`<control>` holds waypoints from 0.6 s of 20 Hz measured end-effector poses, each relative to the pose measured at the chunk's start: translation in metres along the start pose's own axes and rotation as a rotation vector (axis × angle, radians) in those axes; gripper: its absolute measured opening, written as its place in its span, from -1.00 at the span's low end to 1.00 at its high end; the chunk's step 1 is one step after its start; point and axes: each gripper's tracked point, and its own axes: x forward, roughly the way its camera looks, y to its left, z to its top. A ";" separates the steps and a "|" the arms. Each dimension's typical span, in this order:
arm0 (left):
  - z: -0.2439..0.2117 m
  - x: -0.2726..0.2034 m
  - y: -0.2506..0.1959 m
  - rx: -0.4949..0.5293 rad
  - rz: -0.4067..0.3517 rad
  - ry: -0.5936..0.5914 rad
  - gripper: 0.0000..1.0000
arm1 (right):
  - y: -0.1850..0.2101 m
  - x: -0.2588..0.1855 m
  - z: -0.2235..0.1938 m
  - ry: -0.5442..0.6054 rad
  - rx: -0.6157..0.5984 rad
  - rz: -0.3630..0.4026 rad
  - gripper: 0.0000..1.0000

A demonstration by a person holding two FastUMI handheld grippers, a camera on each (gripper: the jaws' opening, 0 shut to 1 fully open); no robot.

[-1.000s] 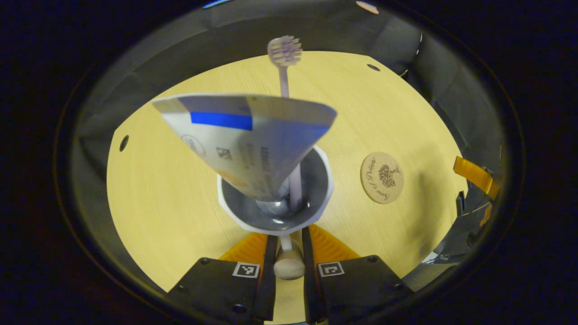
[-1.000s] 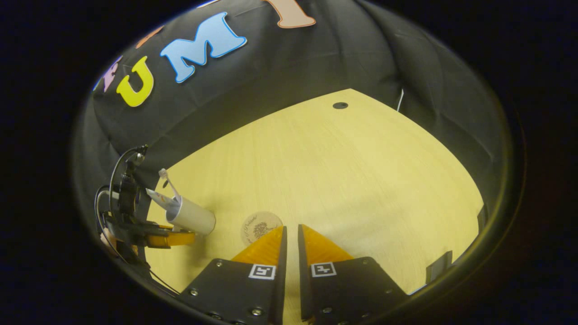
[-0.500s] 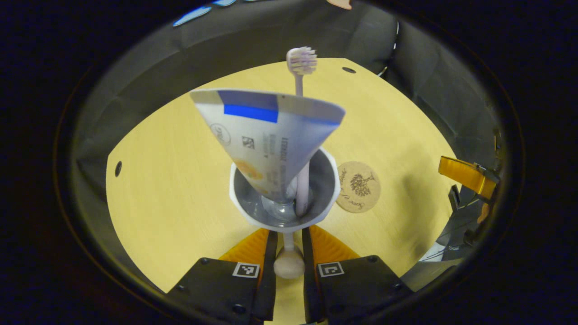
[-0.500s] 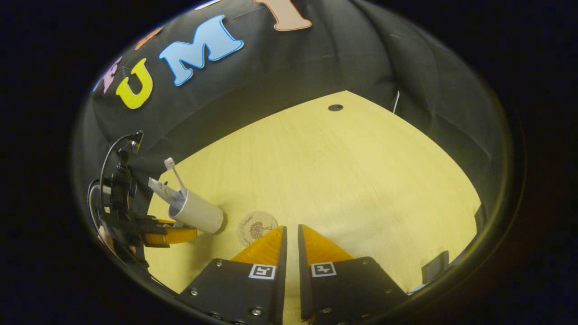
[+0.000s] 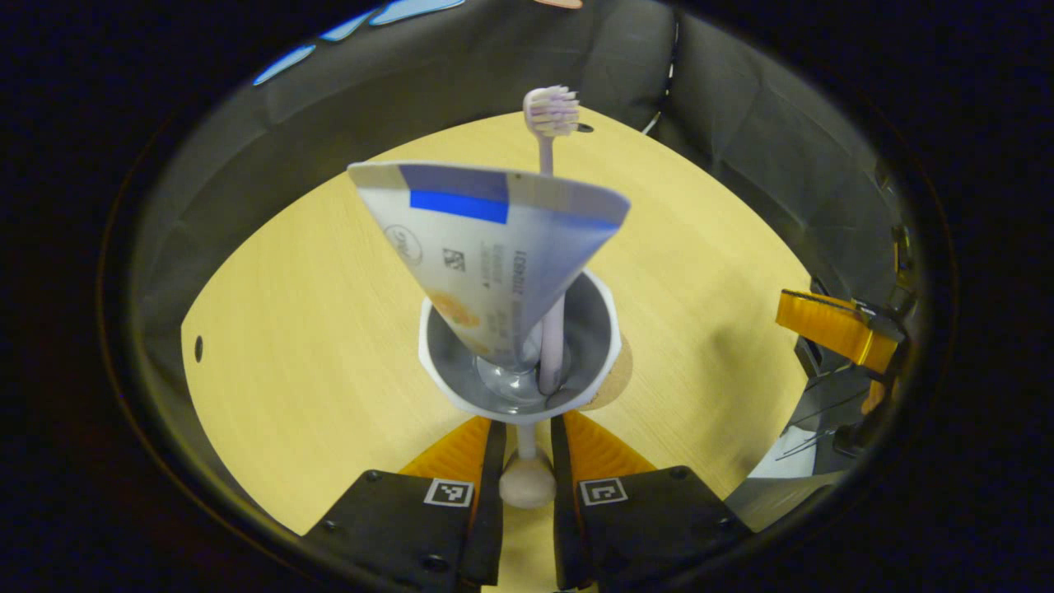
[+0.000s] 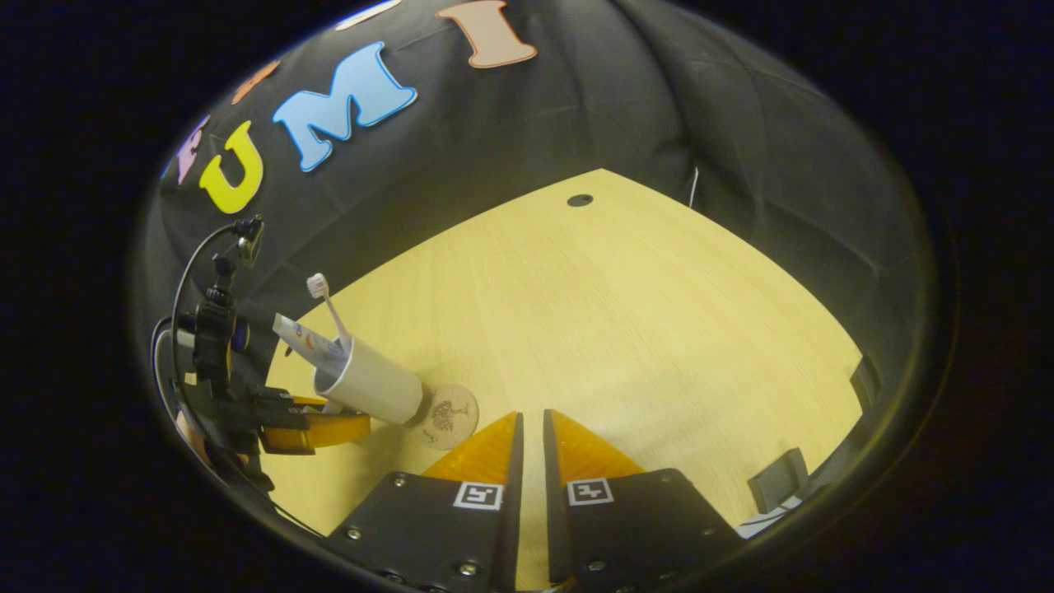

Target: Put the toothbrush and toothpaste on the desktop into the cup, then pick up the cup and place it on the coaster on the desktop.

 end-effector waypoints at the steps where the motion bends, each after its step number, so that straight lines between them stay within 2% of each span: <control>1: 0.001 0.000 -0.001 0.008 -0.009 0.004 -0.34 | -0.005 -0.001 -0.001 -0.002 0.006 -0.005 -0.72; 7: 0.001 0.005 -0.001 0.045 -0.031 0.024 -0.34 | -0.011 -0.009 0.002 -0.009 0.035 -0.032 -0.72; 12: -0.004 0.008 -0.002 0.062 -0.018 0.038 -0.36 | -0.012 -0.012 0.005 -0.004 0.041 -0.041 -0.71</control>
